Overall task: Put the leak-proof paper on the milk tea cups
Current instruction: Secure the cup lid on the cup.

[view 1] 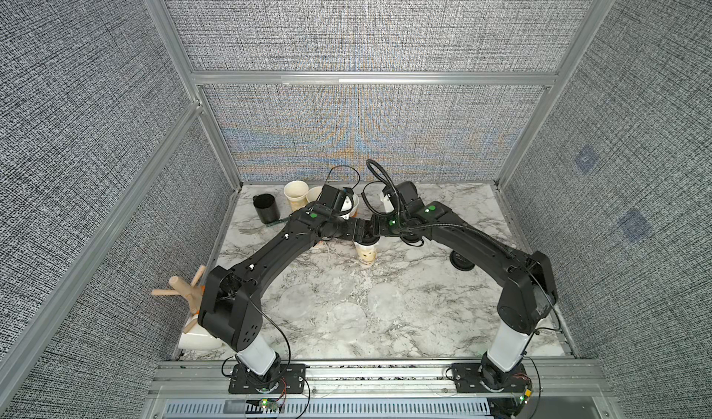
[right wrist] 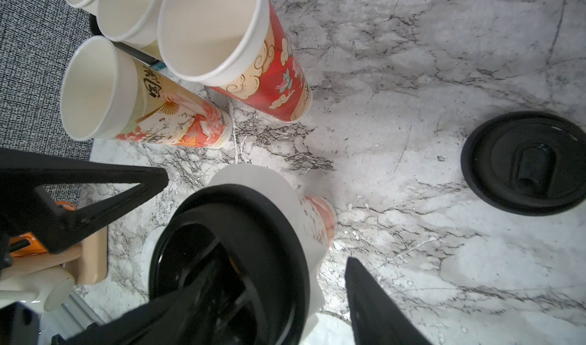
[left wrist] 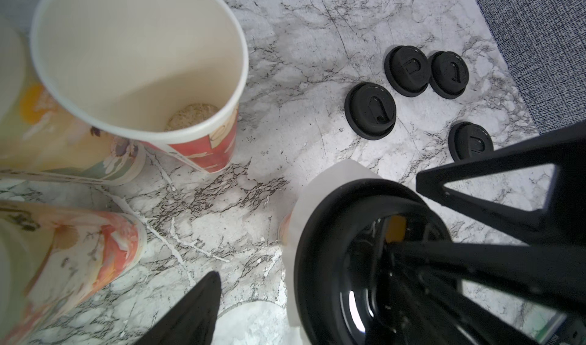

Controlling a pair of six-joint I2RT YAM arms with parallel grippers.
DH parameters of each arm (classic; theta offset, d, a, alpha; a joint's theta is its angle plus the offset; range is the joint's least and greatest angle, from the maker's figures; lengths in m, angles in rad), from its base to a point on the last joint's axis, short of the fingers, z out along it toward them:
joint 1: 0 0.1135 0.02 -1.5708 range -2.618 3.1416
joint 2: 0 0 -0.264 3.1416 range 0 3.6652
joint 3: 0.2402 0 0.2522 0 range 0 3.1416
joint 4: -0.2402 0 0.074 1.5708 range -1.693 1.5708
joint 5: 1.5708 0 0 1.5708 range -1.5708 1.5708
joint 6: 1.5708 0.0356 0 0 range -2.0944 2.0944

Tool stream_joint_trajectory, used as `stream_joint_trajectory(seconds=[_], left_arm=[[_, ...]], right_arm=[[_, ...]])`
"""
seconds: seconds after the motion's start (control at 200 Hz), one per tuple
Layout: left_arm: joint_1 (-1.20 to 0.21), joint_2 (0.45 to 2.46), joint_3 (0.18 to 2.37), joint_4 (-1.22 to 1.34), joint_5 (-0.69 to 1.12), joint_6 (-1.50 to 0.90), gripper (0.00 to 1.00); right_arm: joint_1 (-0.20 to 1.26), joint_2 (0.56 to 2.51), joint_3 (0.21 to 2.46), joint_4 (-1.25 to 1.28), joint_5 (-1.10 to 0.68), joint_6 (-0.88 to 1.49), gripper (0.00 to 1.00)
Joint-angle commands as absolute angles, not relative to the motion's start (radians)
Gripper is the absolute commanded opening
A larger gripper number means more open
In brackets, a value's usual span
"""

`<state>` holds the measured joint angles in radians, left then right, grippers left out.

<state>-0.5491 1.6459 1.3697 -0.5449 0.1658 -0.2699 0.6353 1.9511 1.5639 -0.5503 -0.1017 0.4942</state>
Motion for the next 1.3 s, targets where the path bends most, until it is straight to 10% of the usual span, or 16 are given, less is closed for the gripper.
stream_joint_trajectory(seconds=[0.0, 1.296], left_arm=[[-0.551, 1.657, 1.367, -0.718, 0.125, -0.233, 0.84], [-0.550, 1.650, 1.483, -0.692, -0.006, -0.419, 0.74]], right_arm=[[0.642, 1.962, 1.533, -0.604, -0.075, 0.496, 0.60], [0.641, 1.900, 1.464, -0.638, -0.031, 0.482, 0.50]])
